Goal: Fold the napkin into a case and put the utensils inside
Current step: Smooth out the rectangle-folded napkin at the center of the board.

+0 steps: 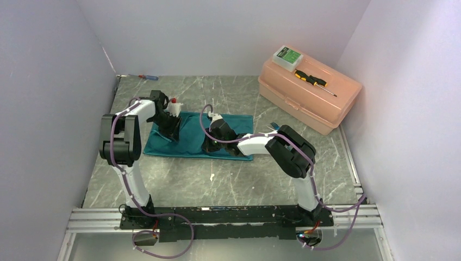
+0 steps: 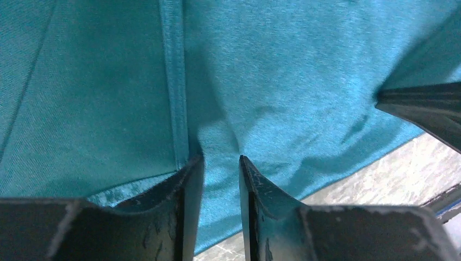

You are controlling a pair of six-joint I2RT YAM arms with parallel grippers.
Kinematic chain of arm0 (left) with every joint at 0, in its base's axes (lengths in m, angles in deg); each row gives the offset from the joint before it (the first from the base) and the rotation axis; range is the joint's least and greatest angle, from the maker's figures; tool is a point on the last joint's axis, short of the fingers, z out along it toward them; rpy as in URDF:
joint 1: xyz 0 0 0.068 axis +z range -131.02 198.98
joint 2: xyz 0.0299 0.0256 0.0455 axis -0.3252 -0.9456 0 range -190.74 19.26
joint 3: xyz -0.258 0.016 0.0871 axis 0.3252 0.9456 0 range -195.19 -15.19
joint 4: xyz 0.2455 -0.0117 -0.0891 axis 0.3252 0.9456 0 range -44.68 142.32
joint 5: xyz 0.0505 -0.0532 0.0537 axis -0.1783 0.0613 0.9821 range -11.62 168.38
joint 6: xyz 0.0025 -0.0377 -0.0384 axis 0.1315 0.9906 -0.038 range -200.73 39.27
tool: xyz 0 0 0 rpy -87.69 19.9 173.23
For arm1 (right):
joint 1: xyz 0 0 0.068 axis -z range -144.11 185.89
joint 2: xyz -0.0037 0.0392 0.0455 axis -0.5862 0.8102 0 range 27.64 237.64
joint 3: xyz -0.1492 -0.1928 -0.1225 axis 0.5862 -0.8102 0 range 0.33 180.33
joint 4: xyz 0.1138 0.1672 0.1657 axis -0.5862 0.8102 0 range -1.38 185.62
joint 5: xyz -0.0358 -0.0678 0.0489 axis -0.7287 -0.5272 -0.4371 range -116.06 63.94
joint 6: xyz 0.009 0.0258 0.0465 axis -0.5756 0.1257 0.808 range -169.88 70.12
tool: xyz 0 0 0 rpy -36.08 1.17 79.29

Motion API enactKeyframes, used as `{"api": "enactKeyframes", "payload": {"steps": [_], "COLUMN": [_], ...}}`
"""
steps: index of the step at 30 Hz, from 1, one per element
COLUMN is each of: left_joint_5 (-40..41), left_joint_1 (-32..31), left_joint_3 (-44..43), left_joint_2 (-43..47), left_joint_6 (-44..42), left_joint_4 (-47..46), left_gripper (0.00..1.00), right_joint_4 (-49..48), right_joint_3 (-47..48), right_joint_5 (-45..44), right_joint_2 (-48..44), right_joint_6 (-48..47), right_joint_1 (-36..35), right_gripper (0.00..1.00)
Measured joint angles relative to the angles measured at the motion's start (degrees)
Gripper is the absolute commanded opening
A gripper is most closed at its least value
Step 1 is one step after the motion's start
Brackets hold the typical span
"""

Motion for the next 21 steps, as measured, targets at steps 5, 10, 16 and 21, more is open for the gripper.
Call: {"api": "enactKeyframes", "payload": {"steps": [5, 10, 16, 21], "left_joint_5": [3.8, 8.3, 15.3, 19.6], "left_joint_1": [0.1, 0.2, 0.5, 0.7], "left_joint_3": [-1.5, -2.3, -4.9, -7.7], "left_joint_2": [-1.8, -1.9, -3.5, -5.3], "left_joint_6": [1.5, 2.6, 2.6, 3.5], "left_joint_4": [-0.5, -1.9, -5.3, -8.2], "left_gripper": [0.36, 0.36, 0.36, 0.36], "right_joint_4": [0.0, 0.0, 0.0, -0.4], "right_joint_3": [0.0, 0.0, 0.0, -0.3], "right_joint_5": [0.0, 0.0, 0.0, 0.0], "right_joint_2": [0.0, 0.0, 0.0, 0.0], "right_joint_6": [0.1, 0.1, 0.1, 0.2], "right_joint_1": [0.0, 0.0, 0.0, 0.0], "right_gripper": [0.00, 0.00, 0.00, 0.00]}}
